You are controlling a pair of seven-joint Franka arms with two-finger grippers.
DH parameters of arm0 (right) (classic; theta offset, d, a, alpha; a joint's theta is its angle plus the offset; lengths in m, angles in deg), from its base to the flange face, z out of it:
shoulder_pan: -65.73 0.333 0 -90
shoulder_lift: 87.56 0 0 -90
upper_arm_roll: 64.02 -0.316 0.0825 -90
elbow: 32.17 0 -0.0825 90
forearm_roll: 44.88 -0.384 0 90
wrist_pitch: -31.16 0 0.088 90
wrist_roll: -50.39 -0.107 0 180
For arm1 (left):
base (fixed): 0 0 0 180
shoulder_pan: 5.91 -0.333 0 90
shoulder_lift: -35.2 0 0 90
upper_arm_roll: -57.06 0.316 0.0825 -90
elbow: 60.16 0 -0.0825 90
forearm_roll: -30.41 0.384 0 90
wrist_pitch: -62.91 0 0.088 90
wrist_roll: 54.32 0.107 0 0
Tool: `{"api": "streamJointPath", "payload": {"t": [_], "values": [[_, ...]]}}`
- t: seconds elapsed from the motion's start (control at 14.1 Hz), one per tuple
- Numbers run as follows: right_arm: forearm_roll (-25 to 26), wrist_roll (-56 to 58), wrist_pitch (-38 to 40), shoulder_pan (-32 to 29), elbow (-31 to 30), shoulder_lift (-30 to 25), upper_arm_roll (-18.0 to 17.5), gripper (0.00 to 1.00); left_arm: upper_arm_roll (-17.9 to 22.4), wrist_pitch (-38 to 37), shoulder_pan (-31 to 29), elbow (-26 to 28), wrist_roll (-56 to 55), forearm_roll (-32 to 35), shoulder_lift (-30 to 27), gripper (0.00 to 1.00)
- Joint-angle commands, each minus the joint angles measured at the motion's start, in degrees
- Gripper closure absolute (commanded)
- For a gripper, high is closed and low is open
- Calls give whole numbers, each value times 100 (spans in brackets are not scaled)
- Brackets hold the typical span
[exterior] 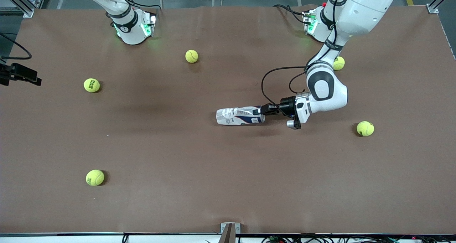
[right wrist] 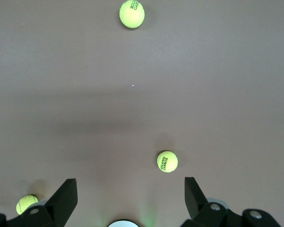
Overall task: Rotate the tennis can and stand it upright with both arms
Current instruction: 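Lift the can's open end with the left gripper, tilting it upright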
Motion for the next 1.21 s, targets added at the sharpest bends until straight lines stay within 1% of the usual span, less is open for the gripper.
{"api": "streamJointPath", "payload": {"t": [0.0, 0.35, 0.43, 0.71, 0.92, 1.06, 1.14], "values": [[7, 70, -114, -97, -442, -461, -77, 0, 6, 114, 112, -326, -1512, 1189, -331, 100], [7, 79, -69, -211, -556, -680, -77, 0, -3, 27, 358, -1126, -4526, 3835, -630, 100], [7, 79, -70, -220, -627, -759, -77, 0, -3, 18, 489, -1232, -5080, 4222, -709, 100], [-2, 70, 9, -212, -698, -962, -95, 0, -3, -183, 1148, -1794, -7506, 6234, -772, 100], [-2, 70, 62, -220, -698, -1024, -173, 0, -3, -658, 1596, -2251, -8738, 7439, -684, 100], [-2, 70, 80, -334, -724, -1050, -366, 0, 6, -1096, 1904, -2567, -9337, 8222, -491, 100], [-2, 79, 106, -465, -733, -1085, -498, 0, 6, -1316, 2018, -2734, -9488, 8451, -351, 100]]}}
